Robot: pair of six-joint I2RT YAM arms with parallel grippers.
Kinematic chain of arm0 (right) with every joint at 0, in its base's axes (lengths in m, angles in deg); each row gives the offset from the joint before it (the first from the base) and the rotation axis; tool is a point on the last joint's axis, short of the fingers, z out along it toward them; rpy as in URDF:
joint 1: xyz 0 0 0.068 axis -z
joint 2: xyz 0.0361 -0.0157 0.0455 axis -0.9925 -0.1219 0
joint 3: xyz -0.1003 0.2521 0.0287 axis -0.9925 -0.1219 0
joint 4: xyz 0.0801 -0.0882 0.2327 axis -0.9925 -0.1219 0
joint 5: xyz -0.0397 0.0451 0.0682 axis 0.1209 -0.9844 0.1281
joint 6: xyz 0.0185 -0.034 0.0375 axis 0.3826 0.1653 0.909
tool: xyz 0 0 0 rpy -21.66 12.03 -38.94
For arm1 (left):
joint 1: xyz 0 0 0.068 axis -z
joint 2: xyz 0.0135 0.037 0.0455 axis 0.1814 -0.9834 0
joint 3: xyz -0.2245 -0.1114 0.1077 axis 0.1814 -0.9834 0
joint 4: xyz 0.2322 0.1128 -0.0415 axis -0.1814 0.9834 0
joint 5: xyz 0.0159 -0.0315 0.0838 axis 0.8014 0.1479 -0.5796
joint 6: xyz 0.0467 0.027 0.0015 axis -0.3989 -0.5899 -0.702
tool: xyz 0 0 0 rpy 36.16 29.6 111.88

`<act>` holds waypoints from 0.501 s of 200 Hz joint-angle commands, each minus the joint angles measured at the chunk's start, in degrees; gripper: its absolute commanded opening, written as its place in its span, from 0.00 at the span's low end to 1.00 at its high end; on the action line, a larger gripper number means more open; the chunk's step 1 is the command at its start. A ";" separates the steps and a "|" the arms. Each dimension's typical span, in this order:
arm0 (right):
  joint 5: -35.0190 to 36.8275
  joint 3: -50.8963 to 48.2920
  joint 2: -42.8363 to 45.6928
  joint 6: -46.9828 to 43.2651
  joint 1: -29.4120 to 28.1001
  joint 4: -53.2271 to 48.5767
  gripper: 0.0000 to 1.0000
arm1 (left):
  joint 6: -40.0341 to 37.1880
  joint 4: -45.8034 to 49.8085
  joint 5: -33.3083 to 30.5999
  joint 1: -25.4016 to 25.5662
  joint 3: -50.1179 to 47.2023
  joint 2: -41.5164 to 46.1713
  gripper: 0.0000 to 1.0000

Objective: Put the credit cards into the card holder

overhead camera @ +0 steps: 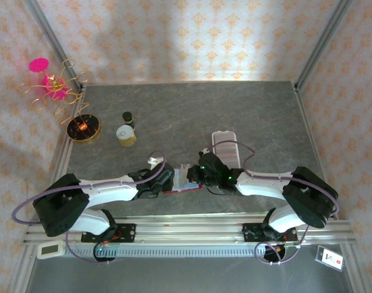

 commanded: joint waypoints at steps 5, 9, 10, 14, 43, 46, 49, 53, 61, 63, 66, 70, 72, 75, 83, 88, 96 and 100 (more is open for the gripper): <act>2.24 -0.40 1.35 2.05 -0.33 2.28 0.00 | 0.58 1.67 0.18 0.38 -2.15 -0.71 0.33; 2.20 -0.67 1.45 2.22 -0.33 2.76 0.00 | 0.58 1.48 0.19 0.33 -2.25 -0.63 0.33; 2.17 -0.71 1.45 2.32 -0.33 2.86 0.00 | 0.59 1.46 0.21 0.33 -2.31 -0.58 0.33; 2.21 -0.91 1.60 2.51 -0.31 3.21 0.00 | 0.59 1.37 0.21 0.33 -2.44 -0.54 0.33; 2.50 -1.75 1.51 3.37 -0.32 4.31 0.00 | 0.62 1.52 0.10 0.29 -2.53 -0.15 0.33; 2.45 -1.88 1.45 3.43 -0.31 4.60 0.00 | 0.59 1.57 0.07 0.33 -2.51 -0.08 0.33; 2.45 -1.93 1.36 3.47 -0.33 4.75 0.00 | 0.56 1.52 0.07 0.35 -2.55 0.02 0.33; 2.55 -1.97 1.31 3.54 -0.33 4.84 0.00 | 0.59 1.54 0.06 0.38 -2.60 0.07 0.33; 2.96 -1.90 1.15 3.49 -0.33 4.56 0.00 | 0.59 1.52 0.12 0.33 -2.68 0.13 0.33; 3.08 -1.90 1.08 3.48 -0.31 4.50 0.00 | 0.59 1.52 0.14 0.33 -2.72 0.20 0.33; 3.24 -1.90 1.09 3.48 -0.33 4.39 0.00 | 0.59 1.52 0.23 0.38 -2.65 0.19 0.33; 3.44 -1.85 1.02 3.48 -0.26 4.36 0.00 | 0.59 1.45 0.24 0.31 -2.74 0.25 0.33; 3.63 -1.86 1.01 3.48 -0.29 4.45 0.00 | 0.59 1.39 0.28 0.33 -2.73 0.21 0.33; 3.79 -1.85 1.00 3.52 -0.30 4.44 0.00 | 0.59 1.33 0.32 0.35 -2.85 0.20 0.33; 4.28 -1.81 1.00 3.65 -0.33 4.60 0.00 | 0.59 1.13 0.41 0.34 -2.99 0.26 0.33; 4.37 -1.69 0.99 3.66 -0.33 4.75 0.00 | 0.63 1.10 0.41 0.33 -3.08 0.24 0.33; 4.49 -1.64 0.92 3.61 -0.33 4.69 0.00 | 0.59 1.17 0.54 0.33 -3.08 0.25 0.33; 4.59 -1.63 0.79 3.57 -0.33 4.65 0.00 | 0.57 1.17 0.50 0.33 -3.08 0.26 0.33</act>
